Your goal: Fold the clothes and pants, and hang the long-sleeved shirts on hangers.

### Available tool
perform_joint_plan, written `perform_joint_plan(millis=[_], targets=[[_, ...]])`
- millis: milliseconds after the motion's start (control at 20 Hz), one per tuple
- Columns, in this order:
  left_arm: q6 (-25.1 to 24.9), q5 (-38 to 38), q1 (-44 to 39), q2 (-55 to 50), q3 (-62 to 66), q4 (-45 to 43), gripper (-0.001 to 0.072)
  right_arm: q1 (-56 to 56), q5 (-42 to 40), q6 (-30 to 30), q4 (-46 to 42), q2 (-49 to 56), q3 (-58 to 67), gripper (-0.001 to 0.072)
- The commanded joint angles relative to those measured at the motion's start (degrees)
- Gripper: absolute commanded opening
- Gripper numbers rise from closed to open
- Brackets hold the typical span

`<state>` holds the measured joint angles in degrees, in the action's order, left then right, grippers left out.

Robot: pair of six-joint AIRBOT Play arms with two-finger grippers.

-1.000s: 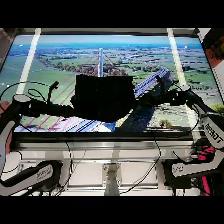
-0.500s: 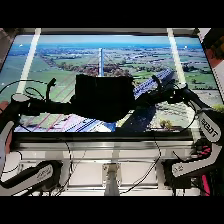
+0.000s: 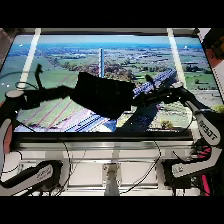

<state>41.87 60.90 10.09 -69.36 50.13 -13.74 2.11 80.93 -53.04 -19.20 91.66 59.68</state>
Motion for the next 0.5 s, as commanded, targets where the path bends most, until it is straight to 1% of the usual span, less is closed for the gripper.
perform_joint_plan(millis=[0,50,100,250,350,450], targets=[[-2.3,-5.7,-0.5,0.1,10.1,10.9,0.0009,6.1,-1.4,-1.7,16.0,-6.1,0.3,0.0024],[-2.3,-8.7,-1.3,0.1,13.4,12.7,0.0009,7.9,-3.8,-3.4,19.0,-8.4,0.9,0.0024],[-2.3,-11.6,-2.3,0.0,16.1,14.0,0.0009,9.0,-6.0,-4.9,20.2,-10.3,2.1,0.0024],[-2.3,-19.8,-6.9,-0.1,22.6,14.3,0.001,8.7,-9.8,-7.0,20.5,-13.5,9.4,0.0024],[-3.3,-25.0,-8.8,-0.1,26.1,15.9,0.001,8.3,-12.1,-8.4,19.1,-13.7,16.4,0.0024],[-6.8,-29.2,-9.1,-0.1,28.3,20.8,0.001,8.3,-15.1,-11.7,14.4,-13.6,21.7,0.0024]])
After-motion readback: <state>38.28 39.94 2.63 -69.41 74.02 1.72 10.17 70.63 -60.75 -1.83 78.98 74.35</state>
